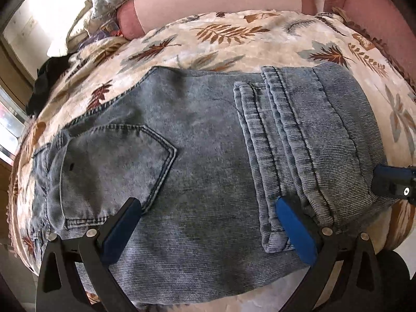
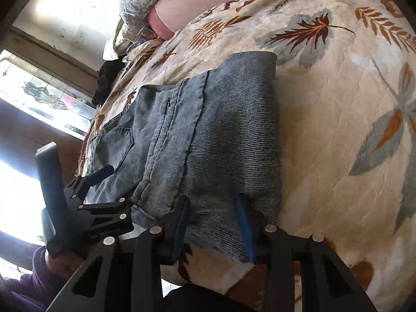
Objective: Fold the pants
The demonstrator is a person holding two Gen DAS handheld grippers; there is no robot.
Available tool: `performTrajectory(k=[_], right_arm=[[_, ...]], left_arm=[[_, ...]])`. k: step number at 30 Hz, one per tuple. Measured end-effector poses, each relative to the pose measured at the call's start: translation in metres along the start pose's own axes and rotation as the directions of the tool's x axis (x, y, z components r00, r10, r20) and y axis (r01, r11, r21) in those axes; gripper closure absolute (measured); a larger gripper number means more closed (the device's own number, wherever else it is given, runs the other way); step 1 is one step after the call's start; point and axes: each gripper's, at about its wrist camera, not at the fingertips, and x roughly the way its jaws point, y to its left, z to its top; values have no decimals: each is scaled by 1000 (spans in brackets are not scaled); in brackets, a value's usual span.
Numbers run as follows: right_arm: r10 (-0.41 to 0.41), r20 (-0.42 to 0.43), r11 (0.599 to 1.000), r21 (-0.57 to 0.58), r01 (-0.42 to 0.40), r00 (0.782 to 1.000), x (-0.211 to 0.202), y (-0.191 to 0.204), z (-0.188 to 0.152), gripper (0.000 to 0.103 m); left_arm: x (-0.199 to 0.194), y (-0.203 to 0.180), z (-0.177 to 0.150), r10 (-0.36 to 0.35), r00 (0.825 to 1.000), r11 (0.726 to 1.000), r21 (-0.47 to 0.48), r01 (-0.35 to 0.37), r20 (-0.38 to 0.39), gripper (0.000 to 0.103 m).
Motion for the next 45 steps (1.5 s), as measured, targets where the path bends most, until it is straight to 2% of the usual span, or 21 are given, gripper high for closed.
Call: performTrajectory(k=[5, 8, 10, 12, 16, 18, 20, 22, 24, 26, 28, 30, 33, 36, 41, 45], right_arm=[[-60, -2, 995, -74, 60, 998, 2, 14, -9, 61], [-109, -36, 990, -94, 105, 993, -1, 24, 0, 62], [-160, -23, 978, -141, 155, 987, -6, 40, 9, 62], [-172, 35, 967, -182, 175, 985, -11, 58, 21, 62], [-235, 73, 943, -224, 246, 969, 8, 86, 47, 62], [-248, 60, 941, -222, 255, 967, 27, 96, 58, 62], [-228, 27, 953, -200, 229, 973, 44, 99, 62, 62], [-211, -58, 968, -148, 201, 976, 68, 94, 59, 61], [-240, -22, 958, -168, 233, 971, 73, 98, 52, 55], [-258, 2, 945, -209, 252, 966, 72, 108, 47, 53], [-286, 5, 931, -236, 279, 958, 68, 120, 42, 53], [-271, 38, 923, -274, 271, 962, 61, 141, 35, 53], [-251, 96, 890, -369, 269, 963, 57, 179, 19, 53], [-238, 157, 833, -474, 284, 959, 53, 219, -2, 53], [-298, 210, 720, -591, 364, 931, 59, 271, -14, 53], [-348, 240, 645, -640, 417, 906, 65, 294, -21, 53]], left_arm=[[-1, 1, -2, -3, 1000, 1000, 11, 3, 8, 0], [-11, 15, 1, -29, 1000, 999, -32, 29, -1, 0], [-24, 26, 1, 22, 999, 999, -47, -20, 37, 0], [-39, 45, 4, 68, 994, 996, -68, -63, 80, 0], [-60, 103, 2, 163, 981, 978, -150, -146, 105, 0], [-63, 143, -7, 211, 975, 957, -219, -189, 77, 0], [-62, 180, -22, 245, 969, 930, -290, -225, 35, 0], [-58, 218, -44, 285, 958, 892, -360, -274, -22, 0], [-55, 249, -69, 319, 945, 852, -413, -321, -75, 0], [-55, 270, -89, 334, 936, 820, -456, -345, -107, 0], [-57, 281, -103, 337, 935, 805, -481, -348, -112, 0], [-59, 284, -110, 345, 934, 800, -489, -347, -97, 0], [-60, 283, -109, 358, 931, 801, -487, -349, -78, 0], [-64, 274, -104, 373, 926, 815, -457, -356, -56, 0], [-75, 258, -106, 402, 916, 838, -399, -372, -10, 0], [-79, 260, -112, 401, 916, 837, -405, -367, 0, 0]])
